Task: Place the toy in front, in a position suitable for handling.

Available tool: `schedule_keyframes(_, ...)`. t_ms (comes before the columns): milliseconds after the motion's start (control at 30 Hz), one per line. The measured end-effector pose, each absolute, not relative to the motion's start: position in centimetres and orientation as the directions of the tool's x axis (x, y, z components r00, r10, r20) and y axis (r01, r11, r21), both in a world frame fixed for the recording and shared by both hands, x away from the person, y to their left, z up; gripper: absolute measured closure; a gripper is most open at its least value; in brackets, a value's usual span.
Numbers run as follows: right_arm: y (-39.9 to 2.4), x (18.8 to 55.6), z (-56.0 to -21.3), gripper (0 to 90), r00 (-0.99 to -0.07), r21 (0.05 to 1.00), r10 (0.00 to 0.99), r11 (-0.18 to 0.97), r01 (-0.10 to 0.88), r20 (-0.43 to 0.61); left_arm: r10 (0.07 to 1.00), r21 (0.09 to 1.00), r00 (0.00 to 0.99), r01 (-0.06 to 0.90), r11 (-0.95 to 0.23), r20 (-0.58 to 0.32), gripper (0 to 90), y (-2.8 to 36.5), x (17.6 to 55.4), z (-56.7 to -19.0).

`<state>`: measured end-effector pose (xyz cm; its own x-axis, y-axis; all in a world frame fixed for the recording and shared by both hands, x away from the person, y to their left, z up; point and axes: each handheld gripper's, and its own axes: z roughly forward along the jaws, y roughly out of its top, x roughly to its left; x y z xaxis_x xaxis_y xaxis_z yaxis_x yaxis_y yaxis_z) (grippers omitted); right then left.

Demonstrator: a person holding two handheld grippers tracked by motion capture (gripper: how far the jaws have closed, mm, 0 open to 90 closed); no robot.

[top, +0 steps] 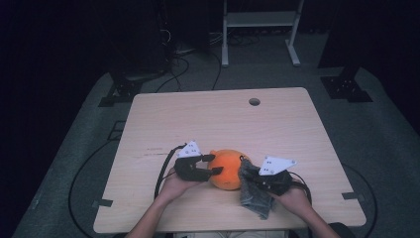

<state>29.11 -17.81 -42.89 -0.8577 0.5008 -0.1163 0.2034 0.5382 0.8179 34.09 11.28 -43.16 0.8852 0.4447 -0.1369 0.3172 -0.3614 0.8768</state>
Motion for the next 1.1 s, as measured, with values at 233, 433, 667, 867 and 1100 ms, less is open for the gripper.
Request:
schedule_keyframes(233,-17.4,27.9,-41.8,81.3,-0.881,0.851,0.461,0.501,0.158,-0.108,0.463,0.875,0.884,0.271,-0.402,-0.061,47.7,10.1,33.6,-42.6)
schedule_keyframes(433,-15.1,28.1,-41.9,81.4,-0.889,0.827,0.426,0.551,0.111,-0.165,0.471,0.873,0.881,0.27,-0.406,-0.053,48.8,10.0,33.6,-42.8)
schedule_keyframes(667,-17.7,28.2,-42.8,81.5,-0.862,0.8,0.478,0.576,0.164,-0.167,0.462,0.878,0.884,0.27,-0.395,-0.064,48.6,10.1,33.7,-42.9)
schedule_keyframes(867,-17.4,28.5,-40.7,81.4,-0.869,0.851,0.478,0.503,0.152,-0.127,0.418,0.883,0.908,0.177,-0.435,0.025,48.9,9.4,32.8,-42.8)
schedule_keyframes(1100,-16.1,29.6,-40.7,81.6,-0.879,0.838,0.463,0.52,0.163,-0.117,0.371,0.874,0.928,0.141,-0.465,0.047,48.0,9.5,32.2,-42.8)
